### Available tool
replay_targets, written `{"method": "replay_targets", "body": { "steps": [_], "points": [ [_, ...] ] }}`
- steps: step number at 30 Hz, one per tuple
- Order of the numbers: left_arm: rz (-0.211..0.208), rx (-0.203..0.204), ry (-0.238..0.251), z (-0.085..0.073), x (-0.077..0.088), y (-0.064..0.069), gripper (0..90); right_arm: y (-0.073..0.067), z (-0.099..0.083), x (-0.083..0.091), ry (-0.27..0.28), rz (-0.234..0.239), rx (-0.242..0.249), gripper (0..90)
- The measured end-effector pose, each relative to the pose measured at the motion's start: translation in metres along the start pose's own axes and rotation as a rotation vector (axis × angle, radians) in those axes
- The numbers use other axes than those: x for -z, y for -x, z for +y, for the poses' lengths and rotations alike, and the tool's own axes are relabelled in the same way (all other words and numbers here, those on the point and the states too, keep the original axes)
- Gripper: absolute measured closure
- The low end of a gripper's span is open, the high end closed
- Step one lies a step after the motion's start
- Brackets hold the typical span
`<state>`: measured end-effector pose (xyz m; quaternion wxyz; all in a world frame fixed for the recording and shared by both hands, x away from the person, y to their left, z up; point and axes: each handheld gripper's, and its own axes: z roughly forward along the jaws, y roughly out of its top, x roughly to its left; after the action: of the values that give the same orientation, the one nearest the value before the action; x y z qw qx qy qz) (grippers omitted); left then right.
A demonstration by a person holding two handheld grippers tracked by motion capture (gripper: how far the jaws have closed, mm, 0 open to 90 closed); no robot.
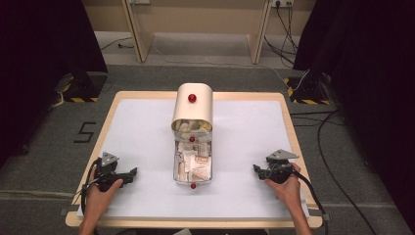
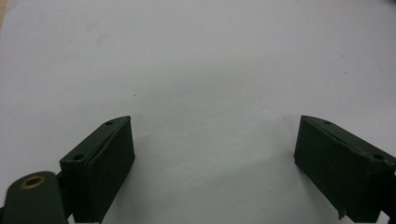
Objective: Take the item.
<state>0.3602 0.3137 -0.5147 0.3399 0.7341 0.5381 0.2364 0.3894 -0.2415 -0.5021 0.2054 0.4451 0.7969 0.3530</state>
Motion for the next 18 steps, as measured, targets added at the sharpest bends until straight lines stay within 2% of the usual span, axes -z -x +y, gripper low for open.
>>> {"method": "replay_targets", "body": {
  "steps": [18],
  "points": [
    [-0.001, 0.000, -0.001, 0.0000, 0.0000, -0.0001, 11.3, -0.0019, 0.0025, 0.0009, -0.013, -0.014, -0.007, 36.2]
  ]
}}
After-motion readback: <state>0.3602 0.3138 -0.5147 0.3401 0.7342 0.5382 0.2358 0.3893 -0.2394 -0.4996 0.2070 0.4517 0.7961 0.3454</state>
